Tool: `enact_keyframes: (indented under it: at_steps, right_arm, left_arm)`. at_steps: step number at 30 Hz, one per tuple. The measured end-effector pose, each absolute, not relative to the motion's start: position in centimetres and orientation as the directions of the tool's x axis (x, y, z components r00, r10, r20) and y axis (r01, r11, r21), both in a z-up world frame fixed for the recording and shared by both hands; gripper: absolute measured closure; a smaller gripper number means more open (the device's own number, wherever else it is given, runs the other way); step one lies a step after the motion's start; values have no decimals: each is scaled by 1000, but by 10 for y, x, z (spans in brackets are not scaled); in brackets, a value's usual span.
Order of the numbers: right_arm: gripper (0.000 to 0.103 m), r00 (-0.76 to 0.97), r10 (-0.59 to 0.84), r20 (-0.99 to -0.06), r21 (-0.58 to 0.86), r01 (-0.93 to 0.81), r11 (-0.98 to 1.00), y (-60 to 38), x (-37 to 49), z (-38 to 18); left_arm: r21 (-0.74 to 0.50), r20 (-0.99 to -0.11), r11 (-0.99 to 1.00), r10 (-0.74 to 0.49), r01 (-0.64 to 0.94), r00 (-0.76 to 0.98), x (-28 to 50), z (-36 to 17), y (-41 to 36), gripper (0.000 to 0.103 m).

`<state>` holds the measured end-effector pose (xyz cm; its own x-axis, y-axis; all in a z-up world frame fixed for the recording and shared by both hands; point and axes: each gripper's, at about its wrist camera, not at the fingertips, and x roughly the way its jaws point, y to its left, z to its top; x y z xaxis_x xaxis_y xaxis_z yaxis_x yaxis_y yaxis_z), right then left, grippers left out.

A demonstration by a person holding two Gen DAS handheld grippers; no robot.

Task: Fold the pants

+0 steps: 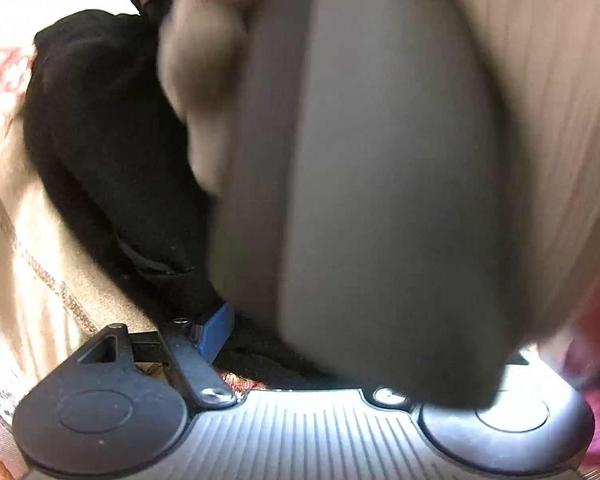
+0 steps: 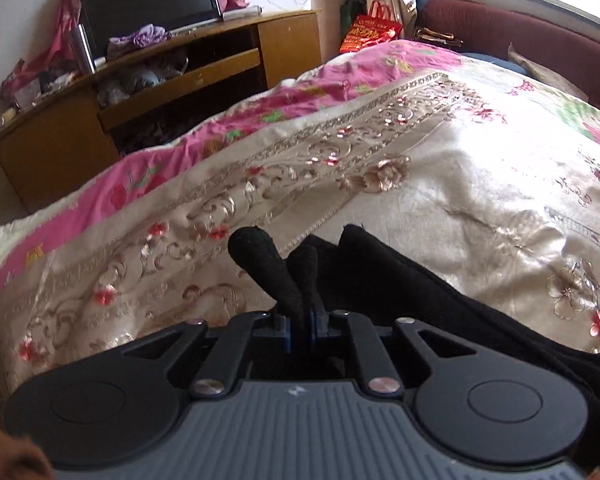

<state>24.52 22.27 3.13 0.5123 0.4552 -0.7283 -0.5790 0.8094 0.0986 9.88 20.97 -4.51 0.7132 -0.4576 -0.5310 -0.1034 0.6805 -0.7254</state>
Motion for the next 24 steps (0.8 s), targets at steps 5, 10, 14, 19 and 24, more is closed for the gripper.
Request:
enact_keyframes:
  at_steps: [5,10,14,19,24]
  right_arm:
    - [78,407,411,-816,63,-643,763,228,236,6]
    - [71,345,529,-776,226,-631,743,204,237,31]
    - [71,423,531,-734,180,-633,753,179,238,54]
    - [68,530,485,-696,178,-526,832,102,249,75]
    - [67,621,330,-711,169,-305,937,-21,233,70]
  left_arm:
    - [-709,-535,699,-450,-92,715,102,-44,202,13]
    - [-727,-526,679,-457,-101,717,108,-48,199,13]
    - [-730,-522,676,-453,-103,722,110,-49,195,13]
    - [-734,-510,672,-452,-97,732,107,-49,202,13]
    - [-717,-516,691,-439,-90,736,102,-49,198,12]
